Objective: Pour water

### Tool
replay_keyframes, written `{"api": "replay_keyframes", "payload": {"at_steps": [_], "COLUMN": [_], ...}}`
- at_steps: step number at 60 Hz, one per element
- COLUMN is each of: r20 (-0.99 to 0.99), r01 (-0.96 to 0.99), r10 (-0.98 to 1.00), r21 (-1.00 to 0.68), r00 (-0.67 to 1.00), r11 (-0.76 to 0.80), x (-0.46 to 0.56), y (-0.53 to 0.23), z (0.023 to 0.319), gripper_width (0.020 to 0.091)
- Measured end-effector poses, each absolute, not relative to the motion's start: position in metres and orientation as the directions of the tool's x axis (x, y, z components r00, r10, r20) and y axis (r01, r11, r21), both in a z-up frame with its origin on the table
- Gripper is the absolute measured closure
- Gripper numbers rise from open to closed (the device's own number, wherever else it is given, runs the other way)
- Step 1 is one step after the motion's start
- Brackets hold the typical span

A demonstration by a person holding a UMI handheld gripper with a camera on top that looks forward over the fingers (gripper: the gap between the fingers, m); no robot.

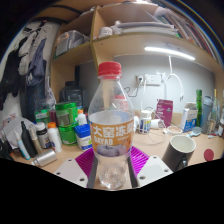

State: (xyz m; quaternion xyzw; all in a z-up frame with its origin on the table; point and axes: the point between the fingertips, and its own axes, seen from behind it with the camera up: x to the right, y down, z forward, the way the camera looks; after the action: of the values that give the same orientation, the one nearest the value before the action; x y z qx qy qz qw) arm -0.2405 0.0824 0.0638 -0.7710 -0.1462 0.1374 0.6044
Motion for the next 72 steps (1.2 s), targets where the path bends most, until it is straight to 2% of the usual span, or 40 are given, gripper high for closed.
{"api": "replay_keyframes", "payload": {"at_steps": [5,12,16,20,23,26,30,37,46,51,61,72], "r20": [-0.034,-0.049,-0.087,-0.190,-0.338,-0.547,-0.784,-0.964,-0.924,-0.837,-0.693,-0.661], "r01": [0.070,0.081,0.066,-0.034,-0.176,-0.366,-0.584,-0.769,-0.739,-0.659,-0.552,-0.536], "r10": [0.411,0.426,0.424,0.401,0.359,0.288,0.155,-0.097,-0.321,-0.379,-0.434,-0.420], "r21": [-0.969,-0.956,-0.940,-0.930,-0.893,-0.787,-0.564,-0.133,0.365,0.545,0.721,0.750], "r00": [0.911,0.904,0.901,0.896,0.870,0.786,0.601,0.246,-0.209,-0.394,-0.575,-0.622], "r11": [-0.236,-0.282,-0.334,-0.365,-0.414,-0.496,-0.584,-0.626,-0.567,-0.518,-0.420,-0.387], "x": [-0.243,-0.244,-0.242,-0.237,-0.232,-0.232,-0.232,-0.224,-0.224,-0.225,-0.213,-0.199], "y": [0.083,0.085,0.084,0.086,0.088,0.088,0.091,0.102,0.104,0.111,0.120,0.126], "z": [0.062,0.060,0.062,0.083,0.100,0.116,0.132,0.148,0.174,0.191,0.203,0.208], "gripper_width": [0.0630,0.0711,0.0716,0.0714,0.0716,0.0717,0.0718,0.0718,0.0719,0.0720,0.0719,0.0719]}}
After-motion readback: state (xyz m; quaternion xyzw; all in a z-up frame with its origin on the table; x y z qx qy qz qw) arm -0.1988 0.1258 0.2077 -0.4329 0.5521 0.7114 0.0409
